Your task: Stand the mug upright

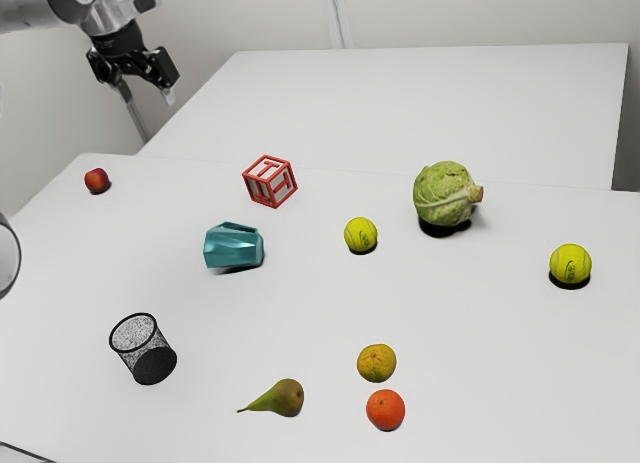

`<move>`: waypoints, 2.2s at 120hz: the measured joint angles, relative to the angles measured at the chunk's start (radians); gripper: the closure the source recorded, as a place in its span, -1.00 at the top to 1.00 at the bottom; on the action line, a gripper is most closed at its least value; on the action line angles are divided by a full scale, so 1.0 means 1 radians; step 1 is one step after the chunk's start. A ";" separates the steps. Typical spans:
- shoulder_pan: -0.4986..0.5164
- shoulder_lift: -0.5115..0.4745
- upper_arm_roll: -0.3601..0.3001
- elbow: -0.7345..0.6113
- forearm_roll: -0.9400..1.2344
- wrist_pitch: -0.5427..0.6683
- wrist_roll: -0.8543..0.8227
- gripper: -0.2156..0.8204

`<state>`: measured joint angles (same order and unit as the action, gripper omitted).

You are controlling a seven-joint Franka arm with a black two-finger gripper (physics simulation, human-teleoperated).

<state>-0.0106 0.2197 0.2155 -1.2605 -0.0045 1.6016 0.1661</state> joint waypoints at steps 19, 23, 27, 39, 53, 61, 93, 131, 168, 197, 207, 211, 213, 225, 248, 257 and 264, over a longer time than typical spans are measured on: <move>-0.027 -0.020 -0.006 -0.025 -0.078 -0.058 0.006 0.56; -0.029 -0.018 0.000 -0.044 -0.106 -0.063 0.007 0.56; -0.028 -0.019 0.017 -0.082 -0.142 -0.063 0.010 0.56; 0.044 -0.012 0.062 -0.213 -0.289 -0.031 0.049 0.56; 0.162 0.051 0.072 -0.353 -0.513 0.046 0.145 0.56; 0.201 0.132 0.075 -0.371 -0.653 0.083 0.215 0.56; 0.237 0.255 0.079 -0.498 -0.985 0.171 0.481 0.56; 0.237 0.234 0.085 -0.603 -1.184 0.190 0.705 0.56; 0.220 0.249 0.081 -0.642 -1.308 0.196 0.810 0.56; 0.200 0.254 0.076 -0.680 -1.375 0.201 0.837 0.23; 0.198 0.253 0.076 -0.687 -1.387 0.204 0.841 -0.19; 0.198 0.252 0.076 -0.688 -1.391 0.204 0.843 -0.33; 0.198 0.252 0.076 -0.689 -1.392 0.205 0.844 -0.38; 0.199 0.248 0.076 -0.693 -1.397 0.204 0.848 -0.63; 0.198 0.217 0.076 -0.692 -1.417 0.196 0.853 -0.83; 0.193 0.185 0.078 -0.689 -1.418 0.192 0.852 -0.86; 0.184 0.156 0.081 -0.686 -1.396 0.195 0.849 -0.88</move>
<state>0.1734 0.3762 0.2967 -1.9467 -1.4007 1.7970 1.0154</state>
